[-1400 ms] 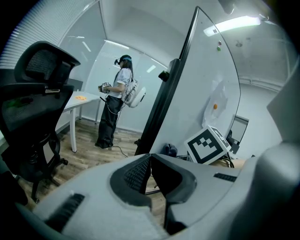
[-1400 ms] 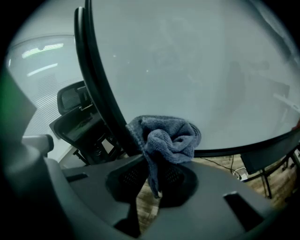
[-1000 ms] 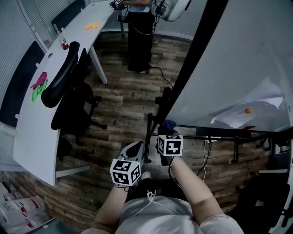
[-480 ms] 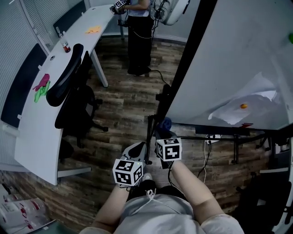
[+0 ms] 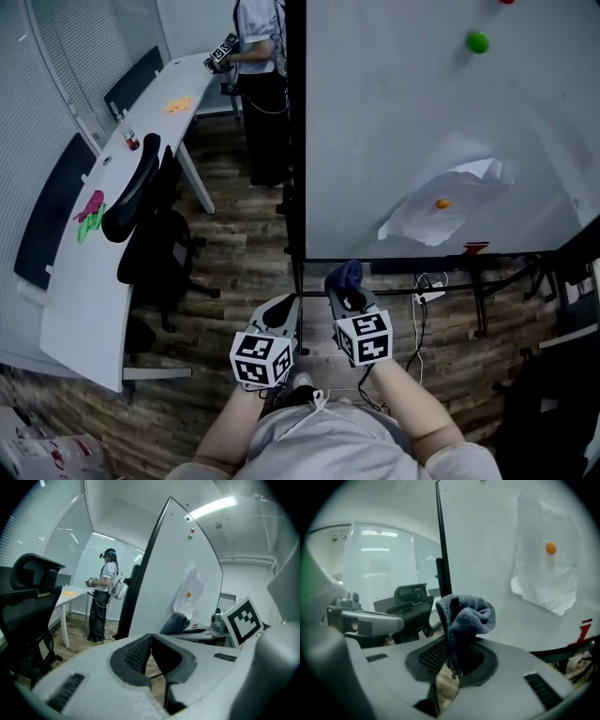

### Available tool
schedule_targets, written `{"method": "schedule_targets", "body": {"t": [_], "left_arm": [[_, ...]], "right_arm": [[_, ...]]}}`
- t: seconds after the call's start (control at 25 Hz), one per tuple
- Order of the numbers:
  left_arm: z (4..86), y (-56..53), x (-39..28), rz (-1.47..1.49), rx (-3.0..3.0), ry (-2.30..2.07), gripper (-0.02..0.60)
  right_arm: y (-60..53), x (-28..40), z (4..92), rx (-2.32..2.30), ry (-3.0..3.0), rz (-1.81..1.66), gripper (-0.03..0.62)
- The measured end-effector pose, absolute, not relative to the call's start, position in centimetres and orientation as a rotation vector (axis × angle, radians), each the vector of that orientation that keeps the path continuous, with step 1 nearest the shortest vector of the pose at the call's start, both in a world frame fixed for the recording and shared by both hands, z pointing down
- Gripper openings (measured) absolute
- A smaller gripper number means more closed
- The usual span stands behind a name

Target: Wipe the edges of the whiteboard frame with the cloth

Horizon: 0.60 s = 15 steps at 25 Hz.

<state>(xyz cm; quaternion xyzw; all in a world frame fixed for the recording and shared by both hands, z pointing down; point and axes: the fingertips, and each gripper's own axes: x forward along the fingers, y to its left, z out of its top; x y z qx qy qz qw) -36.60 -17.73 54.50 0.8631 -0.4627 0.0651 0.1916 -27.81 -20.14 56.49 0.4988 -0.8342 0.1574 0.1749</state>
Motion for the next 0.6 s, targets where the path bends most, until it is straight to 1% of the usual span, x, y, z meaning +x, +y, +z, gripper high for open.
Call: {"method": "schedule_targets", "body": {"t": [0.12,0.32,0.48,0.6], "left_arm": [[51.6,-16.7,-34.7,0.135,2.479,-1.308,0.018],[47.2,-15.4,-32.2,0.071,2.564,-1.338,0.018],[44.1,-14.2,-31.3,-0.028,2.588,-1.357,0.018],[43.2,-13.3,-30.7,-0.022,2.624,-1.380,0.018]], "right_arm": [[-18.2,-25.5,53.0,1.457,-2.417,0.383,0.060],[-15.6,-22.4,47.9,1.501,-2.504,0.174,0.060],[-14.0,-20.7,45.3,1.520,-2.562,0.055,0.060],[-13.4,-19.8,44.6,1.545,-2.577,0.057,0.060]]}}
